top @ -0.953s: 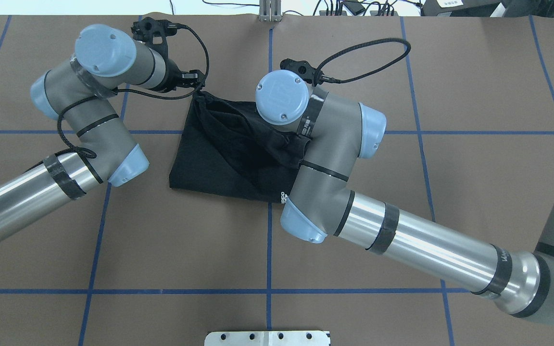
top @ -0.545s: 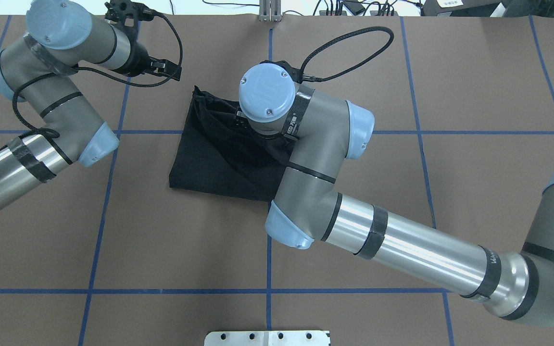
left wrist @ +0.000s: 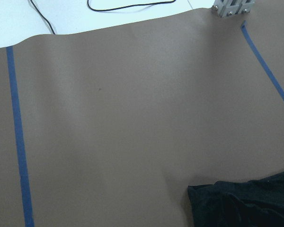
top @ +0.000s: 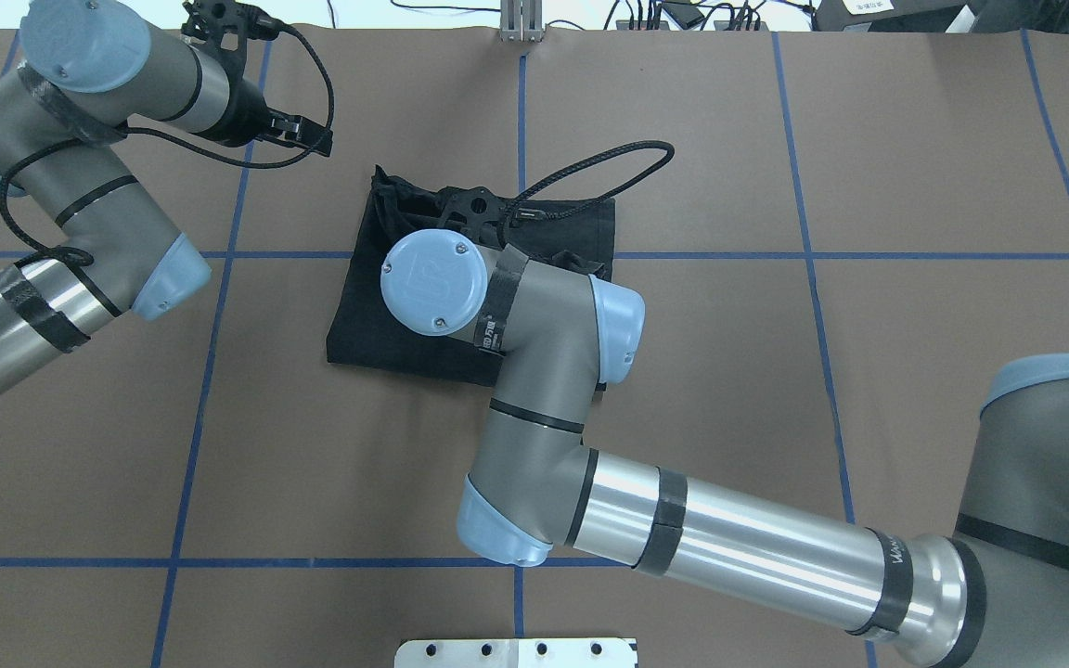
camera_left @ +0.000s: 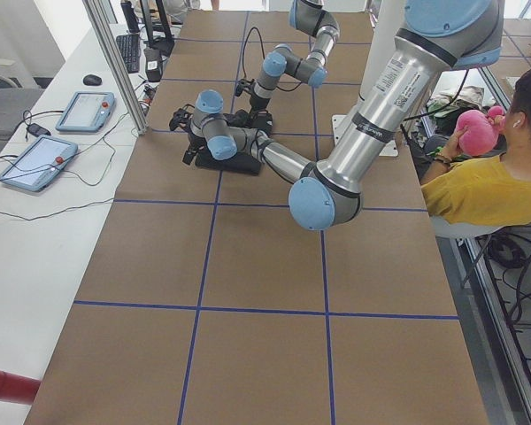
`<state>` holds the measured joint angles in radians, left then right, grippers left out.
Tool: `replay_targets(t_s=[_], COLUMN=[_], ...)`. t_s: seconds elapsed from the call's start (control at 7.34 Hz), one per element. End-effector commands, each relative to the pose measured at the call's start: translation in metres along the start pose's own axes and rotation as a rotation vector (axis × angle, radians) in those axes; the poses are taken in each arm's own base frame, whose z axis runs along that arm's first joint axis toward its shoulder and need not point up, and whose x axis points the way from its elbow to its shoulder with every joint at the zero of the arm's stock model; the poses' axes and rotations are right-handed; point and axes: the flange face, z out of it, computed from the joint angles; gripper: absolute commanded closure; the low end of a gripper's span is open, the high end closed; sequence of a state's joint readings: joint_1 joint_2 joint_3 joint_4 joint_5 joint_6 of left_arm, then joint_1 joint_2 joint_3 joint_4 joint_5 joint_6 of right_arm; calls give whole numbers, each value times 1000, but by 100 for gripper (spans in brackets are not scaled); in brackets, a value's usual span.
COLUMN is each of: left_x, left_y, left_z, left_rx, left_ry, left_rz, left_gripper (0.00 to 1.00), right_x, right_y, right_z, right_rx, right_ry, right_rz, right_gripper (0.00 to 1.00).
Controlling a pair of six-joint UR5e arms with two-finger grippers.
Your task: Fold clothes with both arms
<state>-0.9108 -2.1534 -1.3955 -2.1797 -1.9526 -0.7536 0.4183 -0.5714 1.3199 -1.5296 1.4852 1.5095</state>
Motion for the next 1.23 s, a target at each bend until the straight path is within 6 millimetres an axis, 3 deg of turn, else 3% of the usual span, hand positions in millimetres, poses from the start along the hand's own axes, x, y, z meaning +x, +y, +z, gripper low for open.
replay_targets(t_s=[0.0,0.14,0.41,0.68,0.95,1.09], left_x=[-5,-6,-9,-10,-9,-10], left_y=[9,12,14,15,15,16], left_z=[-10,-12,-12,-12,-12,-12], left_rx=[7,7,5,5,6,5], left_ry=[7,7,5,3,4,3], left_rz=[2,2,-1,-3,-10,-11], left_gripper=[0,0,0,0,0,0], right_x=[-32,-28,-10,6,-13,-12], right_y=[-2,-18,-71,-117,-193,-202], right_z=[20,21,41,87,92,96], right_rx=[35,57,111,172,214,226], right_ry=[56,65,106,75,86,58], right_rz=[21,31,40,33,29,14], right_gripper=[100,100,100,100,100,100])
